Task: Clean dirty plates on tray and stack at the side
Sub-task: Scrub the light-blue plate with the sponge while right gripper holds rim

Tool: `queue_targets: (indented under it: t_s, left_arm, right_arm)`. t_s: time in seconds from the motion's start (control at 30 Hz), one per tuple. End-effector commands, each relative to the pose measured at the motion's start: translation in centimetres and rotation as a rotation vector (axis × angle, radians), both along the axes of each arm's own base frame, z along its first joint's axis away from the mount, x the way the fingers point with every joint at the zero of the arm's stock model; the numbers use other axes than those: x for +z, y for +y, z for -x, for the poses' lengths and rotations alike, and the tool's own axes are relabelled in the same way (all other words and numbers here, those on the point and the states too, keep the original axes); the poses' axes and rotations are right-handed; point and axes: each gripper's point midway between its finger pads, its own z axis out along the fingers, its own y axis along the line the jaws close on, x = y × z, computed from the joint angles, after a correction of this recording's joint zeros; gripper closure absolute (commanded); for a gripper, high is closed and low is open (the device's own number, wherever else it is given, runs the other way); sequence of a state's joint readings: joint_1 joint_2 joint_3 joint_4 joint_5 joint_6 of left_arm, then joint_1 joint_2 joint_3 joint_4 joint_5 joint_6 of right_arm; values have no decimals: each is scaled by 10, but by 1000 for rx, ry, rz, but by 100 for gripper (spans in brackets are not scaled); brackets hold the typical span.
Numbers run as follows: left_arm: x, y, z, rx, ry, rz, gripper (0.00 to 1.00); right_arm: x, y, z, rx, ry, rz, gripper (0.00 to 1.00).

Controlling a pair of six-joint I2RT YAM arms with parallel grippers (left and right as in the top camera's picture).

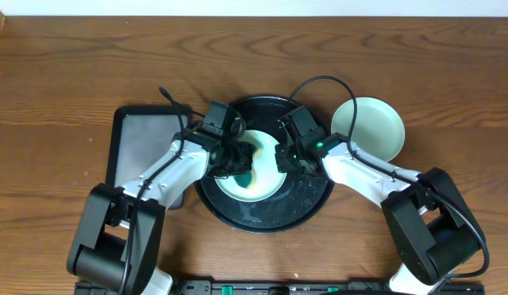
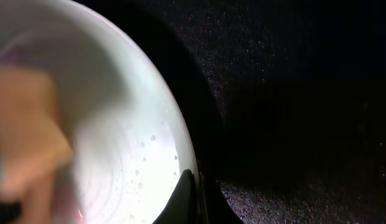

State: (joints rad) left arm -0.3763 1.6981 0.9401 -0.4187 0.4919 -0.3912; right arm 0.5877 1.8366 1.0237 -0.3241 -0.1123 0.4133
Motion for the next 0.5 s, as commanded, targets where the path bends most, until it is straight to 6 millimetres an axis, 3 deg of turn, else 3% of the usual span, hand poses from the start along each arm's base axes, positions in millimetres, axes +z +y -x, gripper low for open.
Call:
queue_targets:
  t_s: [0.0, 0.17, 0.3, 0.4, 0.47]
  left_arm:
    - [17, -28, 18, -36, 107, 198, 92]
    - [41, -21, 1, -5, 35, 229, 92]
    - [63, 12, -24, 94, -89, 166, 92]
    - [74, 49, -33, 197, -149, 75, 92]
    - [81, 72, -32, 257, -161, 21, 92]
  right_arm:
    - [-2, 6, 3, 17, 11, -5, 99]
    - [-2, 6, 3, 17, 11, -5, 99]
    - [-2, 6, 3, 17, 11, -5, 98]
    - [-2, 6, 3, 17, 10, -5, 76]
    - [-2, 5, 2, 17, 10, -4, 67]
